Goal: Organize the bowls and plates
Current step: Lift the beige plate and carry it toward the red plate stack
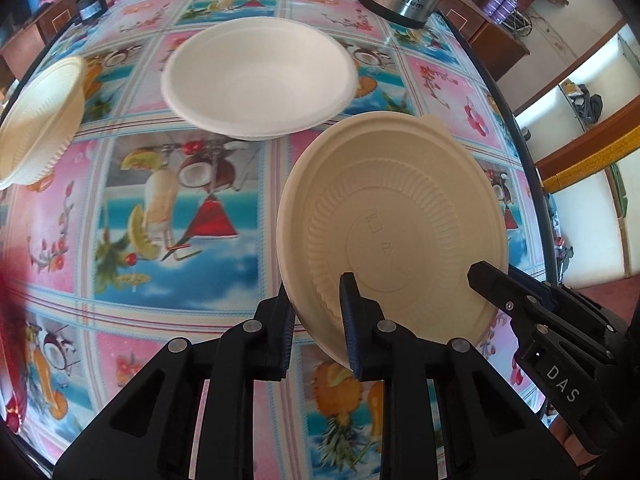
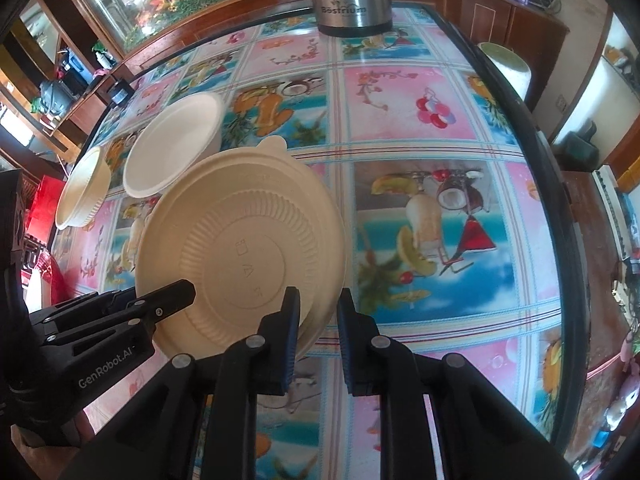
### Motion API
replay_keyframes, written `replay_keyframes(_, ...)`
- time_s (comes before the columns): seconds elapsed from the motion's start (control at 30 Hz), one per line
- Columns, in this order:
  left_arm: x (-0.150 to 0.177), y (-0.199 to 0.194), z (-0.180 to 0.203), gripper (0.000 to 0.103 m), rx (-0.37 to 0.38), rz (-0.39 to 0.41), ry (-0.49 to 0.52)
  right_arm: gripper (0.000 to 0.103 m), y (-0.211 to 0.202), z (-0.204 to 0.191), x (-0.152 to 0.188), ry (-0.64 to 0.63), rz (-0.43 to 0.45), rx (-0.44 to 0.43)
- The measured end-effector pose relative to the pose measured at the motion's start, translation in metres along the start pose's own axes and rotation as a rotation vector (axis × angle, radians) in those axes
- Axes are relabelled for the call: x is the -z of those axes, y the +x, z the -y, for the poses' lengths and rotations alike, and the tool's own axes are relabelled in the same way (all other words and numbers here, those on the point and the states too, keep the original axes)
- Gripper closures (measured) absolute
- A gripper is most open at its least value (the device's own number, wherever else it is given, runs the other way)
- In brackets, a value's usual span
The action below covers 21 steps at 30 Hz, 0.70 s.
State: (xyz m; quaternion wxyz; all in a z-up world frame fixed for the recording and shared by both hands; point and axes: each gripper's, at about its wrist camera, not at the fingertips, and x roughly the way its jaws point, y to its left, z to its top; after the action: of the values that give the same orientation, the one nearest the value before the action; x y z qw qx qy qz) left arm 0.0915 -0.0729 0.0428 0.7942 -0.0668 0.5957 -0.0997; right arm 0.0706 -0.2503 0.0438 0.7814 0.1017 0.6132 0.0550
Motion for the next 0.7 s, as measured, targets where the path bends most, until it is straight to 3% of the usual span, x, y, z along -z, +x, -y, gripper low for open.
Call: replay_keyframes(0.7,0.025,-0.05,-0.097,0.082,-0.059,0.075,-0.152,0.086,0.007,-0.1,-0.003,-0.166,0.009,-0.064)
